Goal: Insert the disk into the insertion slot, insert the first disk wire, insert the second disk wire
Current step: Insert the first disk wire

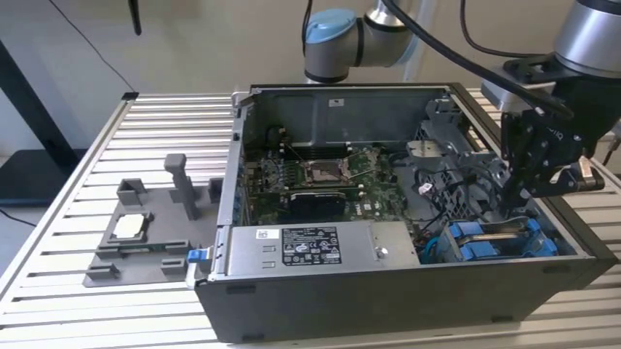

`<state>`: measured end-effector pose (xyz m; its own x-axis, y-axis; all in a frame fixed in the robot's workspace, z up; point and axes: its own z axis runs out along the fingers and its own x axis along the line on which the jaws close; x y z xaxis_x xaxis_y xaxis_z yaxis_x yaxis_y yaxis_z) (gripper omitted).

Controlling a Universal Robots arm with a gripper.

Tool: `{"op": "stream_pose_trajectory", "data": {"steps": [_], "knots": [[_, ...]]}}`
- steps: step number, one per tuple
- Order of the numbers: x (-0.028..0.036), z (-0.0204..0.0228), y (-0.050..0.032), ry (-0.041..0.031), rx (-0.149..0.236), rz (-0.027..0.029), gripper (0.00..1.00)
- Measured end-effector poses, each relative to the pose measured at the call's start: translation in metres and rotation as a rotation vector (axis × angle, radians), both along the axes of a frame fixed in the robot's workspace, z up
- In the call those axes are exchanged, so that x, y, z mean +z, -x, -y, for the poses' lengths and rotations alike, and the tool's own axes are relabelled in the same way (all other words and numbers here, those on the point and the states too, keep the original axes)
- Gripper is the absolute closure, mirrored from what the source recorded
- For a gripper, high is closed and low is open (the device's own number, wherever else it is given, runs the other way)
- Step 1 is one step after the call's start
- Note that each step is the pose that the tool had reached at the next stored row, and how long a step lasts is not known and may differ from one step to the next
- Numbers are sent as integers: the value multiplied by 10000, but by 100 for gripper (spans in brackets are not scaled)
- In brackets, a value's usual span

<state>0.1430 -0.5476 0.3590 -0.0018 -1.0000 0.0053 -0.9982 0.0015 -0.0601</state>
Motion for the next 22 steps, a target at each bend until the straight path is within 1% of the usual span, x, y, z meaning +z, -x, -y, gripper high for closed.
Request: {"op": "stream_pose_trajectory", "data": {"steps": [3, 7, 8, 11, 15, 18, 22], "knots": [[-24, 11, -14, 0, 0, -6, 81], [-54, 36, -28, -3, 0, -6, 81], [-61, 42, -33, -1, 2, -17, 81], [-85, 62, -45, -1, 1, -80, 81], [-126, 91, -63, -3, 1, -145, 81], [-150, 102, -71, -1, 1, -152, 81], [-174, 102, -73, -1, 1, -152, 81]]}}
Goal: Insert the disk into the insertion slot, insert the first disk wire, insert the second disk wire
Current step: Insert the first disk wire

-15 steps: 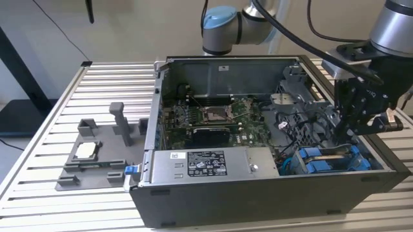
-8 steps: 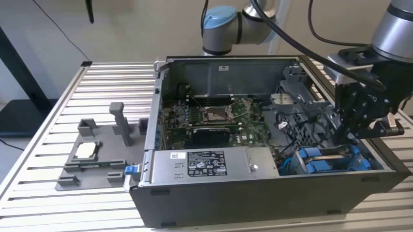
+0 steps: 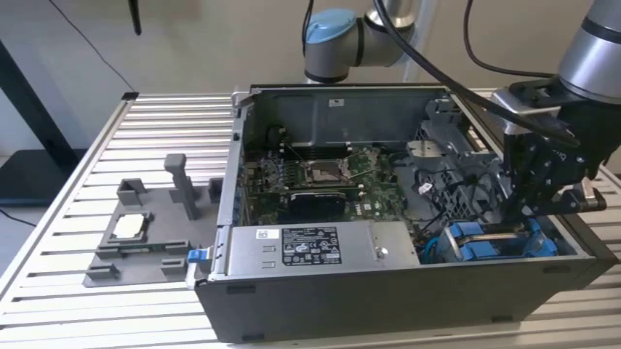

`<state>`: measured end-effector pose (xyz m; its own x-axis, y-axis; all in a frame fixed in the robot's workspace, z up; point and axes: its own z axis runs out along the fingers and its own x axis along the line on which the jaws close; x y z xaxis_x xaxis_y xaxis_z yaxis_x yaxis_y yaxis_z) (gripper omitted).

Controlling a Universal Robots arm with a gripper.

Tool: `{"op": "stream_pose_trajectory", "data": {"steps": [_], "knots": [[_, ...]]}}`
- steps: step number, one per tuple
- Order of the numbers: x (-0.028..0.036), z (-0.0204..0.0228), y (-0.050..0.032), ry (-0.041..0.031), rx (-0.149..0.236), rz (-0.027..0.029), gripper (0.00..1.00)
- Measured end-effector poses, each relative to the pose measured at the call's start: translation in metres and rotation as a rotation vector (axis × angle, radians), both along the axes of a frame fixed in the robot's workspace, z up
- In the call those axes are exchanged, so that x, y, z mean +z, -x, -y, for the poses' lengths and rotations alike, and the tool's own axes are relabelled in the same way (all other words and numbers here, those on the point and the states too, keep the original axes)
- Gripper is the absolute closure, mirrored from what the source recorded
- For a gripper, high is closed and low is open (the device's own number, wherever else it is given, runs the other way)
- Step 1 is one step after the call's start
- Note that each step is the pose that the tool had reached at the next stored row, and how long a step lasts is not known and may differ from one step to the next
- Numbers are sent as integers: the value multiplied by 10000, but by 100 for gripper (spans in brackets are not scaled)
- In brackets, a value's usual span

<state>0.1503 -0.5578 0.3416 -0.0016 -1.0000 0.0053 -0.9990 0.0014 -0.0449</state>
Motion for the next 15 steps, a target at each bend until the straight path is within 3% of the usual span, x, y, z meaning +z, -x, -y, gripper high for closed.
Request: {"op": "stream_pose_trajectory", "data": {"steps": [15], "knots": [[-35, 9, -17, 0, -91, 0, 81]]}}
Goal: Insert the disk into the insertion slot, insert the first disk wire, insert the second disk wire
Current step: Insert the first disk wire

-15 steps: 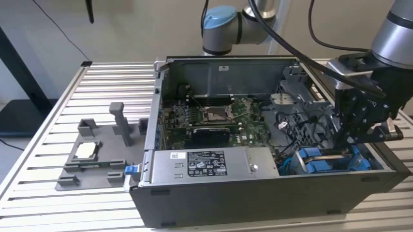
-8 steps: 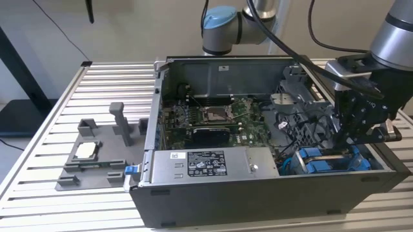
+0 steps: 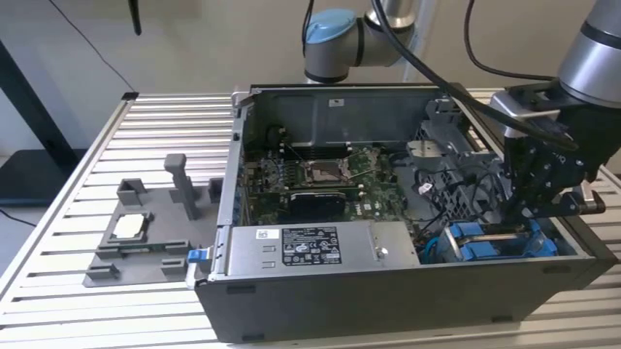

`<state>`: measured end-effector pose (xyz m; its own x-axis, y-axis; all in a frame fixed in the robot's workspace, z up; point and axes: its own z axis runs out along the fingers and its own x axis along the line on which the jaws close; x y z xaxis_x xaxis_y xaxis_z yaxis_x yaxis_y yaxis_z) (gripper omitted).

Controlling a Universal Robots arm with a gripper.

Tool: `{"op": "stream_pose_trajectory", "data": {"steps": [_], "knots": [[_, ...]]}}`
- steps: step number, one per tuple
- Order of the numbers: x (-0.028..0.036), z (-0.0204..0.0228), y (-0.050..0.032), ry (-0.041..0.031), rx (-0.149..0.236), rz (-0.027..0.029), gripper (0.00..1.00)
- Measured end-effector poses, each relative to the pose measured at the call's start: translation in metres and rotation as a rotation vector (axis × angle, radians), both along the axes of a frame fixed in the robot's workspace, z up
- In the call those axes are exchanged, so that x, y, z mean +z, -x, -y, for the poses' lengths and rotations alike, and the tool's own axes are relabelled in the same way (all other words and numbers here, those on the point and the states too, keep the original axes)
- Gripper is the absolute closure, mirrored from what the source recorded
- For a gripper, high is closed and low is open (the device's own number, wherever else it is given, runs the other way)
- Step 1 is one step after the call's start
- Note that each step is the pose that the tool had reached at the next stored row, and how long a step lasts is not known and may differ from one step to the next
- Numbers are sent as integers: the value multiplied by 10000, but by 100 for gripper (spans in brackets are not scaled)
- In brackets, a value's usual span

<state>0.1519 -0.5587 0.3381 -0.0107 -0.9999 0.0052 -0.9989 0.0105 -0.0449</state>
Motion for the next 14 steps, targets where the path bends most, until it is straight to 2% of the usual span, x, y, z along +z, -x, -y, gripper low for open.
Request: {"op": "stream_pose_trajectory", "data": {"steps": [7, 14], "knots": [[47, 4, 0, -28, -6, -1, 81], [32, 4, 0, -29, -11, 2, 81]]}}
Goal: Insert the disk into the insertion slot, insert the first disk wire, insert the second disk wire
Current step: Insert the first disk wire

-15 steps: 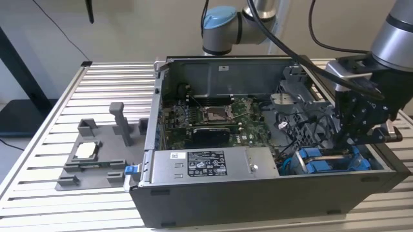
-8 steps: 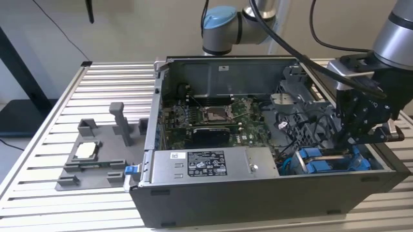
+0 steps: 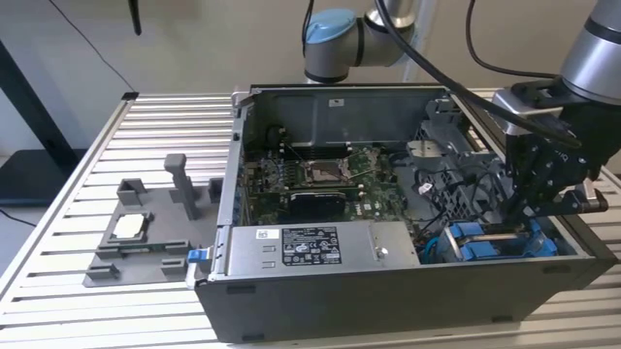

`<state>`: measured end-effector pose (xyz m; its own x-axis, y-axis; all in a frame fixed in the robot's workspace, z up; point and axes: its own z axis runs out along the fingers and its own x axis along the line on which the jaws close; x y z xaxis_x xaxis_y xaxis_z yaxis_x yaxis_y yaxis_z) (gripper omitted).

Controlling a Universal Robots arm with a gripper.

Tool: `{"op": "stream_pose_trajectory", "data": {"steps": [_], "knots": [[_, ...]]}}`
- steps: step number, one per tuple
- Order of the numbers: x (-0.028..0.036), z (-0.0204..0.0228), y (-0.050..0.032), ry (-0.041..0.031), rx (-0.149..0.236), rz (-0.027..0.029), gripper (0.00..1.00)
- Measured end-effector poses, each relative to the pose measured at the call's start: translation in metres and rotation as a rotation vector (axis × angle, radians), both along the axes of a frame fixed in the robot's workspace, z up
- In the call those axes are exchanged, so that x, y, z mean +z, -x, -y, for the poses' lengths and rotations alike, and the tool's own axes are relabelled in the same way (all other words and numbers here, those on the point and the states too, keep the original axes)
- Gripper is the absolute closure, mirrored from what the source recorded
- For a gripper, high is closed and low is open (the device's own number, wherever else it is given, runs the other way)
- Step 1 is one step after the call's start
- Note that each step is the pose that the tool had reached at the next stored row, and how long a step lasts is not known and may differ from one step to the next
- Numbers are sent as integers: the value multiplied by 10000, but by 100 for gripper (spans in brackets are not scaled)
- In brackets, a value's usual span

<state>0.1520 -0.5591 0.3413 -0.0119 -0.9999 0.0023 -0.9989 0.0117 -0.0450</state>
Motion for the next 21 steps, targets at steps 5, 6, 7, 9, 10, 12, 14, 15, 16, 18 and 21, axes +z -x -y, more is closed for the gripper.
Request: {"op": "stream_pose_trajectory", "data": {"steps": [5, 6, 7, 9, 10, 12, 14, 15, 16, 18, 21], "knots": [[-25, 0, 0, 4, -6, 6, 81], [-25, 0, 0, 5, -6, 8, 81], [-25, 1, 0, 5, -9, 8, 81], [-18, 1, 1, -11, -23, 8, 81], [-4, 1, 1, -16, -30, 8, 81], [3, 0, 2, -18, -41, 8, 81], [11, 0, 7, -15, -51, 11, 81], [14, 0, 11, -16, -55, 16, 81], [16, 0, 15, -17, -64, 22, 81], [16, 0, 26, -18, -74, 130, 81], [15, 0, 44, -17, -86, 458, 81]]}}
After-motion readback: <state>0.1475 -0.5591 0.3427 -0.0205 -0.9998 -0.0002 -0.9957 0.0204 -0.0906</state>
